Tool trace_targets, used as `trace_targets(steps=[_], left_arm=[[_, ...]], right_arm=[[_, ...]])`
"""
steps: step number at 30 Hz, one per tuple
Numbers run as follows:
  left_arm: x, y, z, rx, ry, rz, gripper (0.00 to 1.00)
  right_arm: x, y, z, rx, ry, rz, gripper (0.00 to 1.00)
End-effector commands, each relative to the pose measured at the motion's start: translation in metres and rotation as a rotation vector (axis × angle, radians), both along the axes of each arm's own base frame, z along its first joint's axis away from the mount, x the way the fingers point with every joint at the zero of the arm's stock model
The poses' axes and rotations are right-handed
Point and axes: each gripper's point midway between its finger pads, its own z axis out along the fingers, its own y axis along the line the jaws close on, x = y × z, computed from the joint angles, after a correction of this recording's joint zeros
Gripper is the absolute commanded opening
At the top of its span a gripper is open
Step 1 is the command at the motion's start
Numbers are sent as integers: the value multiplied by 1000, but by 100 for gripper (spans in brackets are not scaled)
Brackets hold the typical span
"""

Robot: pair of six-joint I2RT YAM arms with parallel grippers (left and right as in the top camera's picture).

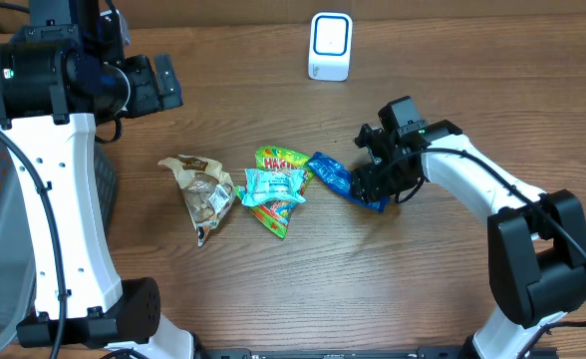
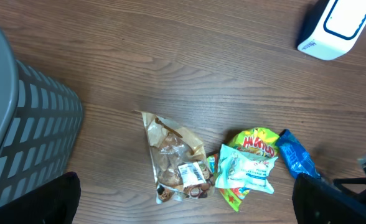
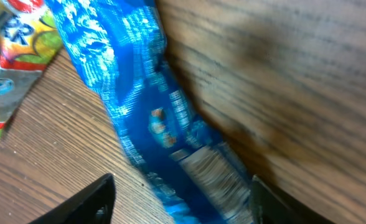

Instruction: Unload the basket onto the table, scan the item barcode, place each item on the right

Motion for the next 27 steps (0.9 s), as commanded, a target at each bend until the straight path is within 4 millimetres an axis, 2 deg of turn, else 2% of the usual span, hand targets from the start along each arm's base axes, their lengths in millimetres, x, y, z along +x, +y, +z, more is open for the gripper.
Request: trace_targets(steps=[1,8,14,27], left_arm=[[-3,-3,6,-18,-17,7,100],[-3,-3,6,-18,-17,7,100],[-3,-3,6,-18,-17,7,100],[-3,-3,6,-18,-17,7,100]], right_arm=[[-9,-3,-6,0,28,-5,60],[-6,-2,-7,4,52,-105,34],[0,-7,-8,-20,69,-241,23],[14,-53,-16,-219,65,-780,16]])
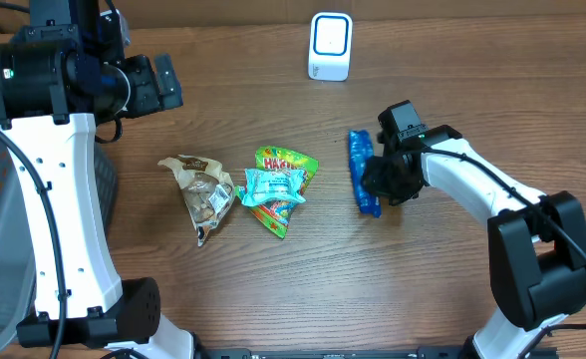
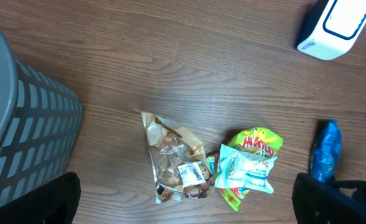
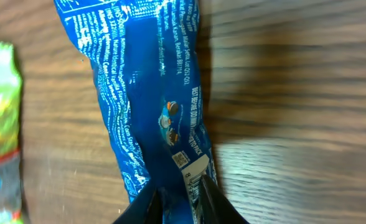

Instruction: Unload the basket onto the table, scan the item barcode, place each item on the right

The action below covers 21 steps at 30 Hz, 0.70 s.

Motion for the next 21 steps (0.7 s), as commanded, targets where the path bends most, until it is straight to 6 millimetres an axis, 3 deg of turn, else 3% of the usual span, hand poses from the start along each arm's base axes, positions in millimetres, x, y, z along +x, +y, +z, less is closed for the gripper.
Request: trace_targets(steps=[1,3,5,10,12,14,15,21], left_arm=[[-3,-3,6,-16,-18,8,100],[-3,-3,6,-16,-18,8,100],[-3,-3,6,-16,-18,8,100],[-3,-3,6,-16,-18,8,100],[-3,-3,6,-16,-18,8,100],[-3,-3,6,-16,-18,8,100],[-3,-3,6,-16,-18,8,100],[-3,-3,6,-16,-18,8,100]], right_arm=[[9,-35,-7,-162,-17,-244,13],[12,-36,-5,-158,-23,-262,5],[18,-33,4,-148,-35,-258,4],[40,-24,46,-126,-135,-149,4],[45,-22,57,-126,-156,-112,18],[45,-22,61,-129,-154,-105,46],[44,-22,60,-129,-150,-104,54],[51,-38,61,-104,-144,-152,61]])
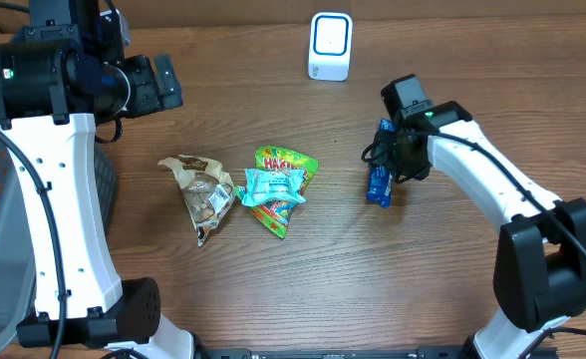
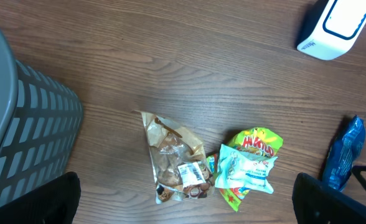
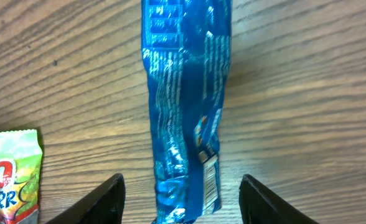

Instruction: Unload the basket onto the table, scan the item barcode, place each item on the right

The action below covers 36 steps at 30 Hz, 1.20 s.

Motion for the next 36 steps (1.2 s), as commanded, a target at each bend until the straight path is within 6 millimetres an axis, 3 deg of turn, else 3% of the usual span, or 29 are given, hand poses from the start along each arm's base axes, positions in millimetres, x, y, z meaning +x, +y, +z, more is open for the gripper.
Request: trace_targets(steps=[1,7,10,13,20,24,32,36], left_arm=[[-3,-3,6,-16,-18,8,100],[-3,-3,6,-16,-18,8,100],[-3,-3,6,-16,-18,8,100],[-3,-3,6,-16,-18,8,100],[-3,-3,6,-16,-18,8,100],[-3,-3,6,-16,-18,8,100],[-3,-3,6,-16,-18,8,100],[-3,-3,6,-16,-18,8,100]], right_arm=[[16,-16,17,30,-56,-27,61],[45,-20,20,162,-154,138,64],[58,-26,10,170,-187,153,68],[66,-19,-3,222,-197,205,70],[69,-13,-44,264,-140,207,73],[68,-17,-53,275,-107,157,72],[67,-14,-65,334,-59,70,58],[68,-14,-67,338,-60,57,34]])
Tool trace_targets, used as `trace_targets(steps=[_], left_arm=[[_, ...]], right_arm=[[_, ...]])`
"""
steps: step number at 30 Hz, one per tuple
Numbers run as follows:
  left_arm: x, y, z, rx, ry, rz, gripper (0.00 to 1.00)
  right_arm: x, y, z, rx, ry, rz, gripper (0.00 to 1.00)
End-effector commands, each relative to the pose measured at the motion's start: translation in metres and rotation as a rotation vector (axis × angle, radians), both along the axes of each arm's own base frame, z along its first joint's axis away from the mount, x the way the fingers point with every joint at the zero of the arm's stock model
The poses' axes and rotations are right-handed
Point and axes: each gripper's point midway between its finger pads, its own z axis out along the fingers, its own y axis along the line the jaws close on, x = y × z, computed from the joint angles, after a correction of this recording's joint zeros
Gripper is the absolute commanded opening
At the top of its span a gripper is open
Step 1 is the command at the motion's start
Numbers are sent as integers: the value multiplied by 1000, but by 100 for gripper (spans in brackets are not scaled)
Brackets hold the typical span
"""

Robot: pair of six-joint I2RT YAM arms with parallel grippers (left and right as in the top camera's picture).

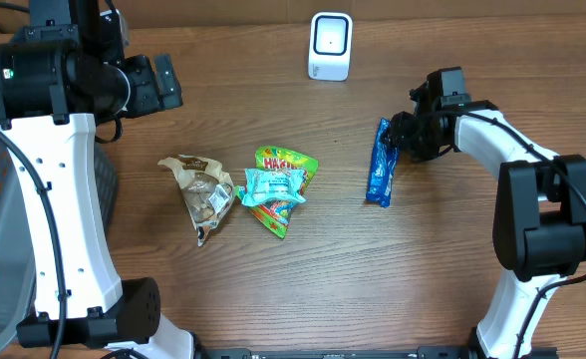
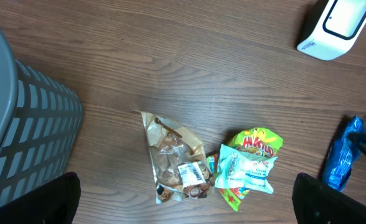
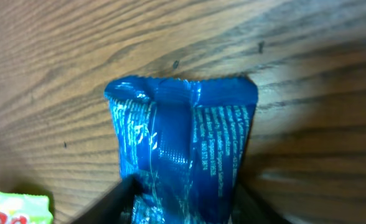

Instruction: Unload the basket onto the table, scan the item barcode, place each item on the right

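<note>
The blue snack packet [image 1: 379,165] lies flat on the wood table, right of the other packets, with fine print facing up in the right wrist view [image 3: 183,137]. My right gripper [image 1: 405,138] is low at the packet's far end. It is open, with one finger on each side of the wrapper [image 3: 182,190]. The white barcode scanner [image 1: 330,45] stands at the far edge, also in the left wrist view [image 2: 335,25]. My left gripper [image 2: 184,190] hangs open high above the table's left side, holding nothing.
A brown snack bag [image 1: 201,189], a green-yellow candy packet [image 1: 285,160] and a teal packet [image 1: 271,187] lie together at mid-table. A grey slatted bin [image 2: 21,124] stands past the table's left edge.
My right gripper was open above the blue packet's middle. Now it sits lower at the packet's far end, further right, still open. The packet has barely moved. The left arm is unchanged.
My right gripper first straddled the blue packet, which lay slantwise against the candy pile. Then it was shut on the packet, which lay apart from the pile and pointed away. Then the packet lay released under the open gripper. The gripper now straddles its far end.
</note>
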Motion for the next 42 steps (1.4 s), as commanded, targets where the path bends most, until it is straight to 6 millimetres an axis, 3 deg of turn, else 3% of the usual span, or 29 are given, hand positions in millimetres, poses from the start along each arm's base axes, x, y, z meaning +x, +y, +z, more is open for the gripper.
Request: trace_targets(steps=[1,3,8,13,18,21,29,33,34,36,38,40,42], left_arm=[[-3,-3,6,-17,-17,8,100],[-3,-3,6,-17,-17,6,100],[-3,-3,6,-17,-17,6,100],[-3,-3,6,-17,-17,6,100],[-3,-3,6,-17,-17,6,100],[-3,-3,6,-17,-17,6,100],[-3,-3,6,-17,-17,6,100],[-3,-3,6,-17,-17,6,100],[-3,-3,6,-17,-17,6,100],[-3,-3,6,-17,-17,6,100],[-3,-3,6,-17,-17,6,100],[-3,-3,6,-17,-17,6,100],[-3,-3,6,-17,-17,6,100]], right_arm=[[0,0,-11,15,32,-27,24],[2,0,-7,26,28,-28,4],[3,-5,10,3,31,-45,4],[3,-43,41,-192,65,-254,4],[-15,-83,65,-373,146,-583,4],[-22,-90,62,-378,182,-744,4],[-25,-80,25,-241,311,-1119,4],[-21,-73,27,-238,297,-990,4],[-15,-71,31,-262,260,-860,21],[-10,-67,37,-285,219,-664,39],[-6,-59,47,-299,171,-401,72],[-7,-60,58,-335,150,-258,86],[-6,-61,70,-367,125,-140,89]])
